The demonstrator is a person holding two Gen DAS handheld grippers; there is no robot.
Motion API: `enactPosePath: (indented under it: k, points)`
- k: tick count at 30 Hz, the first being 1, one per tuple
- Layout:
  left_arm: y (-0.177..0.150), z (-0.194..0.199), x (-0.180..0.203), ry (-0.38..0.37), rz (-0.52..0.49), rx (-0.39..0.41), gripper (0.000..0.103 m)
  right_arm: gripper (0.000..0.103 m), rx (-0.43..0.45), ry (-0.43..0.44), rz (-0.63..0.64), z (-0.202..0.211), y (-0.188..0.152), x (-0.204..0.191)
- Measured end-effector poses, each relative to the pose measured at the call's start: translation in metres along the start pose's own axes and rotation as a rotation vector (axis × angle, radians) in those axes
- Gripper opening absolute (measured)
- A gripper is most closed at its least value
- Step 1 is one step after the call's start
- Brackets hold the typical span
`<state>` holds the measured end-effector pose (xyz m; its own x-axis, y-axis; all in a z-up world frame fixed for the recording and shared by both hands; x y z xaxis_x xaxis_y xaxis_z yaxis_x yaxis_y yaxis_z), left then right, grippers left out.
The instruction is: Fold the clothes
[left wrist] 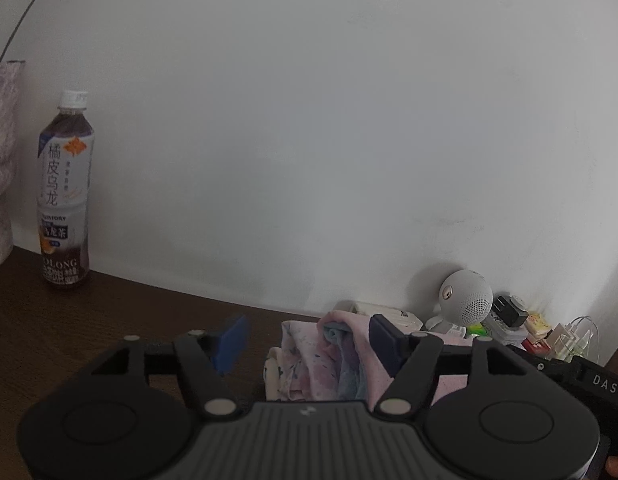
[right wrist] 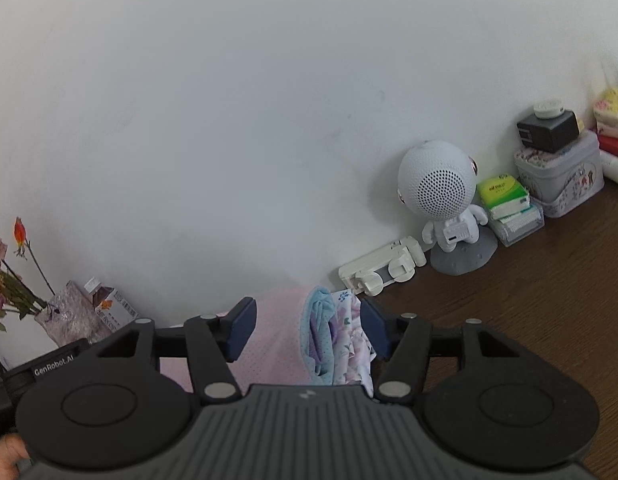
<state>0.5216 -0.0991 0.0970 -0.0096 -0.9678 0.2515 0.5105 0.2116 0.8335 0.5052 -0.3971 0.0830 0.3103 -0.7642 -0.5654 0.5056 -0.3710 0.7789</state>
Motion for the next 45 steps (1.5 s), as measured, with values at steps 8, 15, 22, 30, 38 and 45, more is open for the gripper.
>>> enactPosePath:
  k: [8, 15, 22, 30, 38, 45]
  points:
    - [-0.013, 0.038, 0.013, 0.053, -0.131, 0.054, 0.094, 0.093, -0.037, -0.008, 0.140, 0.020, -0.011, -0.029]
    - [-0.038, 0.067, 0.024, 0.081, -0.185, 0.043, 0.103, 0.103, -0.049, -0.042, 0.184, 0.047, -0.033, -0.045]
    - [-0.068, 0.098, 0.034, 0.099, -0.219, 0.024, 0.103, 0.103, -0.055, -0.078, 0.221, 0.076, -0.056, -0.060]
    - [-0.106, 0.153, 0.036, 0.101, -0.224, 0.029, 0.103, 0.103, -0.073, -0.103, 0.260, 0.126, -0.088, -0.076]
    - [-0.156, 0.221, 0.041, 0.092, -0.216, 0.045, 0.103, 0.103, -0.088, -0.110, 0.294, 0.190, -0.137, -0.092]
    - [-0.210, 0.287, 0.051, 0.088, -0.253, 0.059, 0.103, 0.103, -0.104, -0.115, 0.305, 0.251, -0.189, -0.107]
Point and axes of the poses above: each gripper's, at about its wrist camera, not at the fingertips, and z roughly against the way its jaws point, x to its right, y to its top, the point moved 1 cm from there along -z, roughly the way its jaws point, and after that the axes turned 8 degrees about y, right-handed, at the moved point
